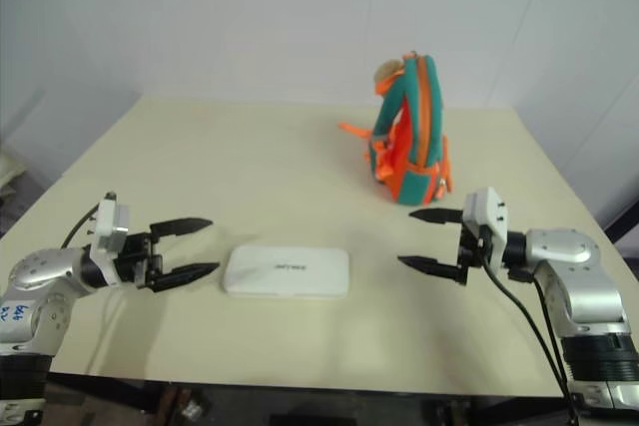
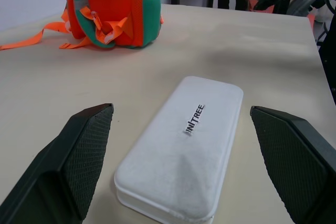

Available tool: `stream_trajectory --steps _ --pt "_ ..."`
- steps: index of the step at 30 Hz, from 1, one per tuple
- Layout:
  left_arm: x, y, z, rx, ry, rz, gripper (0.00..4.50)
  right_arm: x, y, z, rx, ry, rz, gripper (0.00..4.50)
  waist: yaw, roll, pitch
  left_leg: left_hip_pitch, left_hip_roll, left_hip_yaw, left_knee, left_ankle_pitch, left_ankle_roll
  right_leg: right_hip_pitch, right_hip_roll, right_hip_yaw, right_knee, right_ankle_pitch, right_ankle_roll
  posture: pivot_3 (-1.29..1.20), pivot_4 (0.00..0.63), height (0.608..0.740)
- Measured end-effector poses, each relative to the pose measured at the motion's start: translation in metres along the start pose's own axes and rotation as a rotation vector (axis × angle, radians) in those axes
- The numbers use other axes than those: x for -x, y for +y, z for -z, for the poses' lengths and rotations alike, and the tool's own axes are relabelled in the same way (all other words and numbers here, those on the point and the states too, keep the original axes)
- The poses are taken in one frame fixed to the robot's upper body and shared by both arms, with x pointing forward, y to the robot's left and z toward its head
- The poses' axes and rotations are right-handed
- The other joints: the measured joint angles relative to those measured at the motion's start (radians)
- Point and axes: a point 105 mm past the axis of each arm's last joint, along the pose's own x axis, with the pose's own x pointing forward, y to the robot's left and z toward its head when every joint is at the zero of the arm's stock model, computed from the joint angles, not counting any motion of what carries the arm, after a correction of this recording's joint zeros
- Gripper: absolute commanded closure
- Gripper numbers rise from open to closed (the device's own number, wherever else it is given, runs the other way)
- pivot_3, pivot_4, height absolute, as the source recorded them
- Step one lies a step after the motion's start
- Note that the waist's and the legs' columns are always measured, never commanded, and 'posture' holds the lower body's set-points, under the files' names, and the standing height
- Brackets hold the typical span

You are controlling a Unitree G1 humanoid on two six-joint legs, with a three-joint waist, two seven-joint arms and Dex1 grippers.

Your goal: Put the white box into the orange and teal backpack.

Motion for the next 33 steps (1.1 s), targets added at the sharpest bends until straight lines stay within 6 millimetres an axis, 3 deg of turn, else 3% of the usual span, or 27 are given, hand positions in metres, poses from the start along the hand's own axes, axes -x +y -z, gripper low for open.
stream_trajectory --steps 11,15,21,26,27,33 --pt "0.01 -0.002 0.011 0.037 0.038 -0.04 0.02 -0.008 0.005 -0.001 -0.007 -0.004 -0.032 0.0 -0.002 0.0 0.0 0.0 0.0 0.0 0.0 0.0 0.0 0.0 0.0 0.0 0.0 0.0 0.0 0.0 0.15 0.74" --pt "0.021 0.0 0.012 0.04 0.05 -0.074 0.9 -0.021 0.013 -0.002 -0.011 -0.023 -0.073 0.87 -0.002 0.0 0.0 0.0 0.0 0.001 0.0 0.0 0.0 -0.001 0.0 0.001 0.0 0.0 0.0 0.0 0.15 0.74" --pt "0.038 0.002 0.022 0.068 0.08 -0.118 2.79 -0.043 0.029 0.021 -0.043 0.048 -0.12 2.96 0.0 0.0 0.0 0.0 0.0 0.001 -0.001 0.0 0.0 -0.002 0.0 0.001 0.0 0.0 0.0 0.0 0.15 0.74" --pt "0.043 0.005 0.035 0.085 0.121 -0.133 4.32 -0.051 0.03 0.041 -0.078 0.118 -0.099 4.5 0.001 0.0 0.0 0.0 0.0 0.002 -0.001 0.0 0.0 -0.002 0.0 0.001 0.0 0.0 0.0 0.0 0.15 0.74" --pt "0.042 0.007 0.039 0.08 0.136 -0.133 4.49 -0.052 0.027 0.047 -0.087 0.138 -0.076 4.5 0.0 0.0 0.0 0.0 0.0 0.002 -0.001 0.0 0.0 -0.002 0.0 0.001 0.0 0.0 0.0 0.0 0.15 0.74" --pt "0.033 0.012 0.052 0.056 0.182 -0.164 4.49 -0.063 0.02 0.061 -0.096 0.201 -0.023 4.5 -0.001 0.0 0.0 0.0 0.0 0.002 -0.001 0.0 0.0 -0.003 0.0 0.002 0.001 0.0 0.0 0.0 0.15 0.74"
